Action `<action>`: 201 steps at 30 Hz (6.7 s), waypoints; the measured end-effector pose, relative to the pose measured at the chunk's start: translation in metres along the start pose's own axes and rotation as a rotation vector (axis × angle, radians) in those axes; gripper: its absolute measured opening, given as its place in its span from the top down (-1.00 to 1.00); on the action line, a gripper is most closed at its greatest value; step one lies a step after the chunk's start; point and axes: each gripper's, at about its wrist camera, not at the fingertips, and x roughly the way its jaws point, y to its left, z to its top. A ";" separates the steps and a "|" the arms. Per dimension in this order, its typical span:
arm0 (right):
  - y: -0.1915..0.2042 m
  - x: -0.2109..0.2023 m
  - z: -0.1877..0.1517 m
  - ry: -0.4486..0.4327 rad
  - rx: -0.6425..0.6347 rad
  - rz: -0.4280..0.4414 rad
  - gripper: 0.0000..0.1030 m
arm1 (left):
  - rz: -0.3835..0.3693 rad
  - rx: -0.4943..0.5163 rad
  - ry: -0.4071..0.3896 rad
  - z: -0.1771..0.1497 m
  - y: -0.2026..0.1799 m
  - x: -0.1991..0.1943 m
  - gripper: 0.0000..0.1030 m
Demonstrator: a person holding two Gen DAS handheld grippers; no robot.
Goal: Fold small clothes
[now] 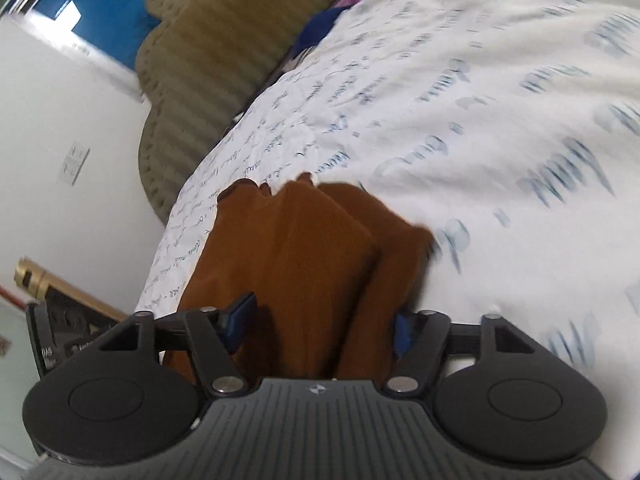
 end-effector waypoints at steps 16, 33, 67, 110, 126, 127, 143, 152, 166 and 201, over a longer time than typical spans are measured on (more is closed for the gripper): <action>0.017 0.045 0.034 0.009 -0.141 0.113 0.48 | 0.042 0.081 -0.113 0.038 -0.014 0.033 0.59; 0.034 0.056 0.068 -0.099 -0.130 -0.064 0.00 | 0.329 0.173 -0.251 0.058 -0.010 -0.019 0.48; 0.081 -0.045 -0.100 -0.041 -0.312 -0.270 -0.48 | 0.469 0.211 -0.192 -0.127 -0.081 -0.080 0.10; 0.110 -0.057 -0.171 -0.109 -0.406 -0.421 -0.89 | 0.729 0.274 -0.286 -0.201 -0.090 -0.072 -1.00; 0.102 -0.066 -0.162 -0.139 -0.273 -0.381 -0.95 | 0.678 0.224 -0.298 -0.202 -0.077 -0.074 -1.00; 0.102 -0.066 -0.162 -0.140 -0.270 -0.380 -0.95 | 0.679 0.225 -0.297 -0.202 -0.076 -0.074 -1.00; 0.097 -0.068 -0.150 -0.169 -0.203 -0.371 -0.97 | 0.670 0.215 -0.297 -0.202 -0.073 -0.075 -1.00; 0.089 -0.053 -0.152 -0.226 -0.330 -0.428 -0.99 | 0.670 0.216 -0.297 -0.202 -0.073 -0.075 -1.00; 0.097 -0.038 -0.164 -0.229 -0.422 -0.533 -1.00 | 0.671 0.216 -0.297 -0.202 -0.074 -0.075 -1.00; 0.103 -0.041 -0.180 -0.223 -0.470 -0.572 -1.00 | 0.676 0.206 -0.294 -0.204 -0.079 -0.074 -1.00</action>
